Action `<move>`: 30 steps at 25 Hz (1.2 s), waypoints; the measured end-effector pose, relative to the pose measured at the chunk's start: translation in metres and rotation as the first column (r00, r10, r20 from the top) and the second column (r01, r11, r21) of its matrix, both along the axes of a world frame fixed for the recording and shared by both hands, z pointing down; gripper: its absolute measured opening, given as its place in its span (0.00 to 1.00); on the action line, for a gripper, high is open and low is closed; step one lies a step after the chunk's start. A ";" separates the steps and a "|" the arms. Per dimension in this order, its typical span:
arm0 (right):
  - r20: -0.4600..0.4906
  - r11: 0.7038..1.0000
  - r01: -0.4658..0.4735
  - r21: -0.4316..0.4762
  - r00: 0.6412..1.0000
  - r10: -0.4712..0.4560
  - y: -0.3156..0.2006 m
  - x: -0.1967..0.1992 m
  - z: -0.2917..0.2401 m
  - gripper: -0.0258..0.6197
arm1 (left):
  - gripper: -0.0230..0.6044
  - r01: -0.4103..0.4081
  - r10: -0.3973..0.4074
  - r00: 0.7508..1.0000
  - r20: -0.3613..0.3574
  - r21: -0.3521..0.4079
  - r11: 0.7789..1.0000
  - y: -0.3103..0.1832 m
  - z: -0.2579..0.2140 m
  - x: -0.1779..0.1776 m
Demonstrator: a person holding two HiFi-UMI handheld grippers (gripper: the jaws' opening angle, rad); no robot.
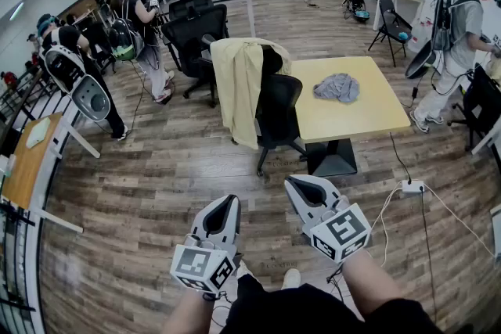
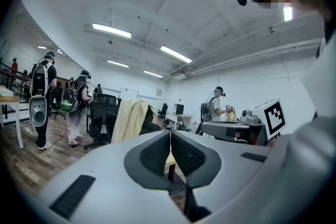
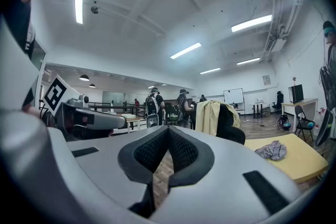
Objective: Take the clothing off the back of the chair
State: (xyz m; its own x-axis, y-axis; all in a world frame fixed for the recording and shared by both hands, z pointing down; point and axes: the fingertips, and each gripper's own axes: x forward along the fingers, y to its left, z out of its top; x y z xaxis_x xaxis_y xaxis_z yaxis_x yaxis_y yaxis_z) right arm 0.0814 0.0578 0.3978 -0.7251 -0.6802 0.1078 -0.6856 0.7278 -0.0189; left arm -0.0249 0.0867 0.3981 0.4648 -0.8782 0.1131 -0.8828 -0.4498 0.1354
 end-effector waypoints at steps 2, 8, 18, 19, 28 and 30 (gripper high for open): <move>-0.001 1.000 0.001 -0.001 1.000 -0.001 -0.001 -0.001 0.001 0.06 | 0.07 0.002 -0.002 1.000 0.000 -0.002 1.000 -0.001 0.001 -0.001; 0.010 1.000 0.004 -0.011 1.000 -0.004 -0.005 -0.006 0.005 0.06 | 0.07 0.004 -0.004 1.000 -0.006 -0.012 1.000 -0.003 0.006 -0.006; 0.005 1.000 0.027 -0.015 1.000 -0.027 -0.016 -0.020 0.003 0.06 | 0.07 0.015 -0.015 1.000 -0.015 -0.018 1.000 -0.014 0.002 -0.019; 0.004 1.000 0.027 -0.014 1.000 -0.027 -0.018 -0.023 0.002 0.06 | 0.07 0.014 -0.015 1.000 -0.014 -0.016 1.000 -0.016 0.002 -0.021; 0.008 1.000 0.018 -0.009 1.000 -0.018 -0.042 -0.061 -0.005 0.06 | 0.07 0.013 -0.013 1.000 -0.018 -0.012 1.000 -0.038 -0.001 -0.065; 0.009 1.000 0.014 -0.008 1.000 -0.014 -0.049 -0.072 -0.008 0.06 | 0.07 0.011 -0.011 1.000 -0.018 -0.010 1.000 -0.044 -0.003 -0.077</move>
